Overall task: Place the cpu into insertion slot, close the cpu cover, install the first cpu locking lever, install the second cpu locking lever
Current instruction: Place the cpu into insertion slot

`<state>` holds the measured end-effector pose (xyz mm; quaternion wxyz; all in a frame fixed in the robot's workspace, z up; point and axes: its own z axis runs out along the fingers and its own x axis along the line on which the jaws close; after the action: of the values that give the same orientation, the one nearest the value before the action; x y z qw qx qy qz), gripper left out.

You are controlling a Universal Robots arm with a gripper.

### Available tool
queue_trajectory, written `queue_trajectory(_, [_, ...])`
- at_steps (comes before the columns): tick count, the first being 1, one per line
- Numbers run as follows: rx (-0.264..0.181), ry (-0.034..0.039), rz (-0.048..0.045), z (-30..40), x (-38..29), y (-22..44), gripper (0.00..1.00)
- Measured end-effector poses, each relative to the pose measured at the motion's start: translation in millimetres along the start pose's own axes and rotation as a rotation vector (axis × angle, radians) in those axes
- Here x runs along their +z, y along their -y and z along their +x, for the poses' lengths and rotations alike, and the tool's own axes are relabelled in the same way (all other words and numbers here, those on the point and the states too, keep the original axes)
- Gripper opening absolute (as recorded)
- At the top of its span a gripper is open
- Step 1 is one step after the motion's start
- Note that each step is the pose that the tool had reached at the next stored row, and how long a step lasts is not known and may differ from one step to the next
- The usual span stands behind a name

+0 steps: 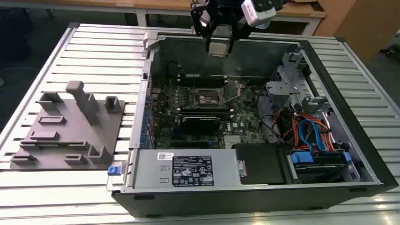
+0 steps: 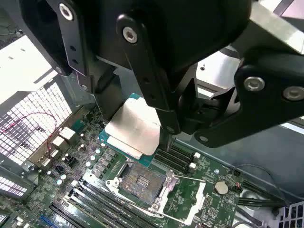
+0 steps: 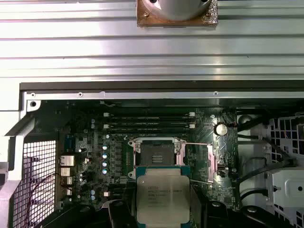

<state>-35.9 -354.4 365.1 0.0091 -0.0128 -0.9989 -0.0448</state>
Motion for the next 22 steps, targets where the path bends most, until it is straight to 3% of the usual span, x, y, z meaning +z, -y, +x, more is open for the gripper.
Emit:
queue_trajectory(15, [0.007,0.0006,-0.0001,0.0,0.0,0.0,0.54])
queue_trajectory(22, [0.118,0.0106,-0.0021,0.0,0.8,0.1,0.54])
